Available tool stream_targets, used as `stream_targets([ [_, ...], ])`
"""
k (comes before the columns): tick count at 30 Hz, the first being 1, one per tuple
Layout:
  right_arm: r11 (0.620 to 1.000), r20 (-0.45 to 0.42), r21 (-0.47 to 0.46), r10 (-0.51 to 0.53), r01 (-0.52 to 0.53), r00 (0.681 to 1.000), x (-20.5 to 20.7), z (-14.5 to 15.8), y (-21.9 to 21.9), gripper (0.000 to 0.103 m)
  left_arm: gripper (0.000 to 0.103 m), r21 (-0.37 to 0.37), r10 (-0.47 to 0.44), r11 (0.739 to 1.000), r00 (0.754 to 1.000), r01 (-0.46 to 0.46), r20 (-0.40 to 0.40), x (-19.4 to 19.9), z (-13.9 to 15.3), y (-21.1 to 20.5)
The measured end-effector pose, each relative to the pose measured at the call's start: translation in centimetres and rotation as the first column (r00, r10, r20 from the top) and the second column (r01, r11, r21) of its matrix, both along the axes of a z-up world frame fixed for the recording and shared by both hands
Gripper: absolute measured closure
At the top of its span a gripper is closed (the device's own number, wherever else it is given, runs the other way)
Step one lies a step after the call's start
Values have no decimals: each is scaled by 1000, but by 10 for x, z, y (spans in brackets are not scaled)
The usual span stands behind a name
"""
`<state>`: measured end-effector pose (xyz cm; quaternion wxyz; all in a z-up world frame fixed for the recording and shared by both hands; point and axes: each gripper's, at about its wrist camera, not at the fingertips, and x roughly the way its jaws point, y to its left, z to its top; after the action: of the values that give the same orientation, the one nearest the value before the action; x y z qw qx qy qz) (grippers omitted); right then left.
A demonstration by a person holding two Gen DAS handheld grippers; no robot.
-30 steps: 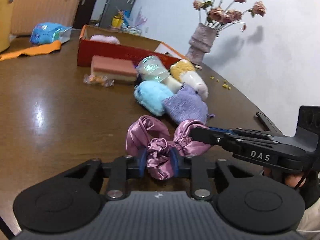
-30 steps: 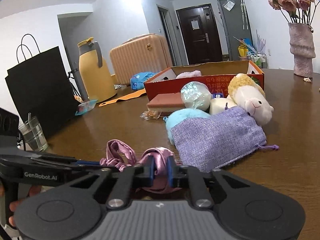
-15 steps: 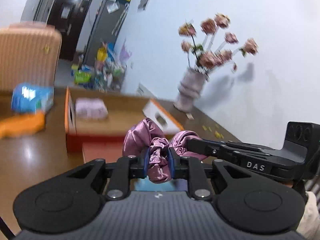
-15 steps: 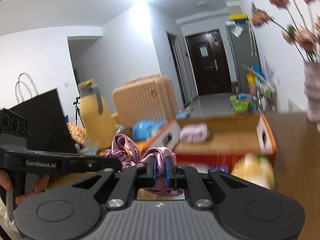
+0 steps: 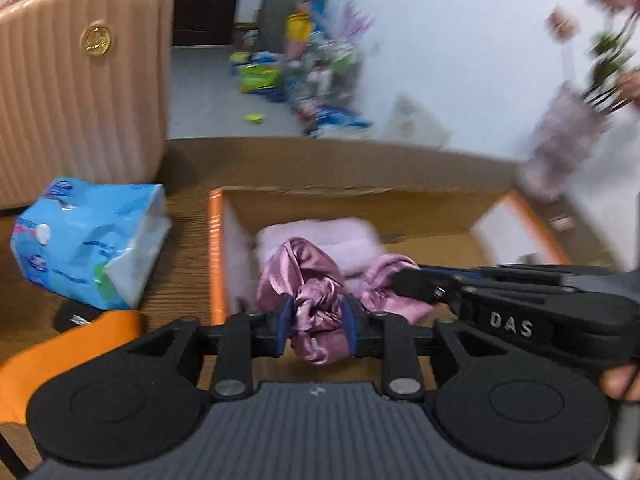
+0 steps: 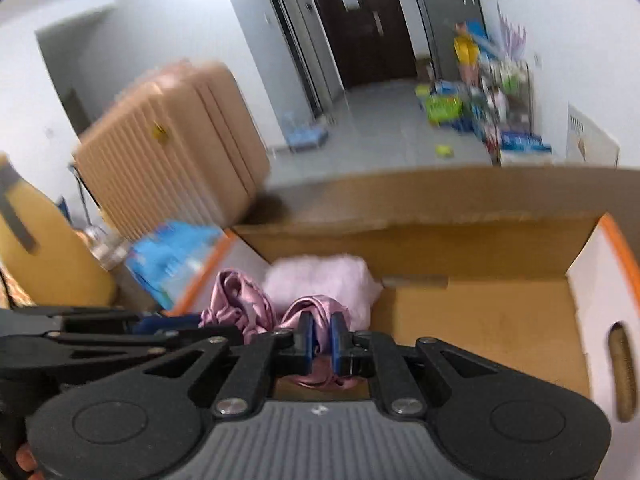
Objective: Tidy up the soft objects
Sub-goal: 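Carry the scrunchies into the box onto the towel and release, then return the right tool to the pile and grasp the lilac pouch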
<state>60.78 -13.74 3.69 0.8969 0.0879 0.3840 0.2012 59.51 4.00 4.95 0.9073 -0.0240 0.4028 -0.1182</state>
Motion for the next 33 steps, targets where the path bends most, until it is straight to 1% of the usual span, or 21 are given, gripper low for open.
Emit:
stream_targets([
  [1, 1000, -20, -10, 4, -4, 1000, 5, -6, 5, 86, 60, 21, 6, 1000, 1000, -6, 6, 2, -4, -1],
  [2, 1000, -26, -10, 2, -2, 1000, 6, -9, 8, 83, 58, 27, 4, 1000, 1000, -4, 10, 1, -6, -2],
  [4, 1000, -12, -20, -13, 13, 1000, 5, -7, 8, 82, 54, 23, -15, 1000, 1000, 14, 20, 0, -4, -2],
  [5, 1000, -5, -16, -15, 15, 1000, 4, -5, 6, 79, 50, 15, -18, 1000, 1000, 17, 25, -2, -2, -1],
  [6, 1000, 0, -9, -17, 17, 1000, 2, -3, 4, 71, 47, 10, -16, 1000, 999, 16, 29, -3, 0, 1],
  [7, 1000, 7, -3, -17, 17, 1000, 1, 0, -2, 67, 45, 8, -9, 1000, 999, 9, 37, -7, 4, 4],
  [8, 1000, 18, 1, -17, 17, 1000, -2, 5, -6, 64, 45, 6, -6, 1000, 999, 6, 49, -11, 10, 6],
  [10, 1000, 48, -6, -16, 16, 999, -9, 17, -19, 64, 45, 7, -5, 1000, 997, 5, 72, -20, 22, 7],
  [12, 1000, 89, -15, -20, 22, 996, -24, 33, -33, 64, 41, 8, -11, 1000, 994, 10, 104, -36, 40, 5],
  [13, 1000, 108, -17, -22, 24, 994, -33, 41, -43, 64, 37, 9, -11, 1000, 993, 10, 121, -45, 47, 4],
  [15, 999, 151, -29, -29, 34, 988, -52, 57, -62, 60, 35, 17, -15, 1000, 986, 12, 163, -67, 64, 3],
  [18, 995, 216, -76, -45, 62, 975, -88, 80, -92, 57, 29, 30, -16, 1000, 976, 9, 215, -106, 86, 1],
  [19, 994, 244, -90, -45, 69, 969, -100, 86, -101, 56, 27, 31, -12, 999, 972, 5, 235, -121, 92, 0],
  [21, 988, 309, -123, -51, 93, 950, -130, 97, -119, 49, 21, 29, -12, 1000, 960, 4, 281, -151, 103, -1],
  [23, 984, 352, -141, -51, 107, 934, -157, 106, -133, 49, 20, 28, -7, 1000, 949, -1, 315, -182, 110, -4],
  [25, 984, 381, -138, -51, 111, 923, -181, 113, -146, 49, 19, 26, -6, 1000, 941, -3, 339, -209, 116, -10],
  [29, 984, 446, -138, -36, 109, 894, -230, 120, -158, 48, 14, 21, -7, 1000, 918, -2, 396, -263, 121, -23],
  [31, 986, 483, -136, -16, 93, 875, -257, 117, -161, 45, 11, 8, -3, 1000, 906, -1, 423, -290, 116, -28],
  [32, 987, 495, -136, -8, 87, 869, -270, 115, -162, 42, 10, 0, 2, 1000, 904, -2, 427, -304, 112, -30],
  [33, 987, 507, -139, 0, 82, 862, -283, 110, -161, 42, 10, -9, 6, 1000, 904, -2, 427, -316, 107, -31],
])
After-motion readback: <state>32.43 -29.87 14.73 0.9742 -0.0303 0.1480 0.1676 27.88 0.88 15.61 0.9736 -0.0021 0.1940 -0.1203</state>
